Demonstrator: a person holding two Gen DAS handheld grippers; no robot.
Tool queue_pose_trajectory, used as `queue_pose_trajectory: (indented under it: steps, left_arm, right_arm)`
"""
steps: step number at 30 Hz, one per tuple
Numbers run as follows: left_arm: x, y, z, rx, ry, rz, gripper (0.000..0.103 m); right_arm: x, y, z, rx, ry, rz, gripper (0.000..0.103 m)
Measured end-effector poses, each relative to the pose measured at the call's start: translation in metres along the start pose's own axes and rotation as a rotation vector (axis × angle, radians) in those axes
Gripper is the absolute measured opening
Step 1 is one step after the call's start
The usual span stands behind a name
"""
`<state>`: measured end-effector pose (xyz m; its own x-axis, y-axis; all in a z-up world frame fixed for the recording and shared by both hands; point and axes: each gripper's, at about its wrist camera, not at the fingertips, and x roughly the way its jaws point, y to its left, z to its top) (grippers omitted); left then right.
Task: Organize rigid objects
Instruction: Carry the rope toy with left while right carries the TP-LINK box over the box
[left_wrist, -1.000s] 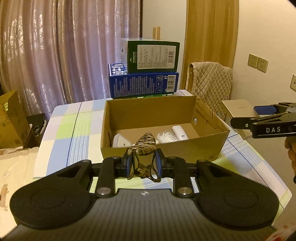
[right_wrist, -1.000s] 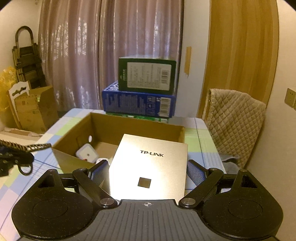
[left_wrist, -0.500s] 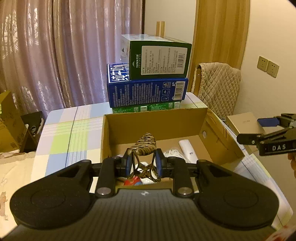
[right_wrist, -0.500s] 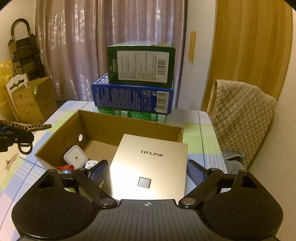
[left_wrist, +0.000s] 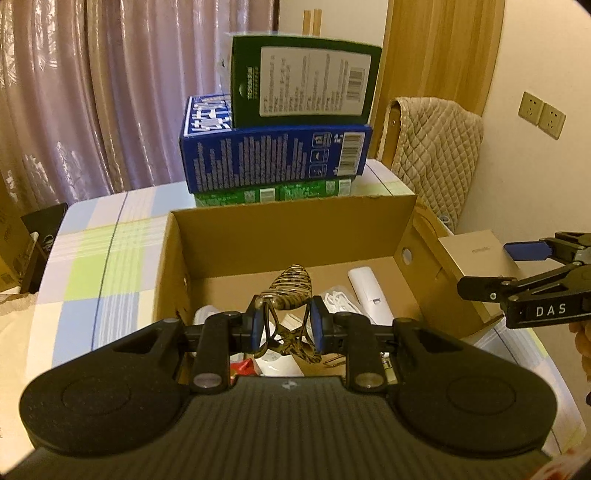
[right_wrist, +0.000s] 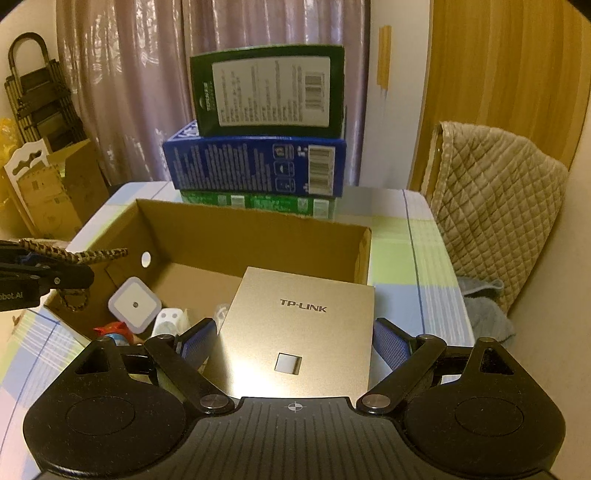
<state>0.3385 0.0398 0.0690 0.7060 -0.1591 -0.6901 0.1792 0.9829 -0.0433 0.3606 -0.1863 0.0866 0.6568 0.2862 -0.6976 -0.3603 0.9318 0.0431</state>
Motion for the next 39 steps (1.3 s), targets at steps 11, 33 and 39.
queue_pose_trajectory:
  steps: [11, 33, 39]
  left_arm:
    - [0.018, -0.01, -0.003, 0.004, 0.023, -0.011, 0.021]
    - [0.043, -0.013, -0.006, -0.017, 0.04, -0.035, 0.021]
    - [0.053, -0.015, -0.011, -0.022, 0.055, -0.049, 0.021]
  right_arm:
    - [0.012, -0.005, -0.002, 0.012, 0.016, 0.003, 0.087]
    - [0.029, -0.009, -0.006, 0.027, 0.041, 0.011, 0.088]
    - [0.032, -0.008, -0.006, 0.024, 0.038, 0.008, 0.088]
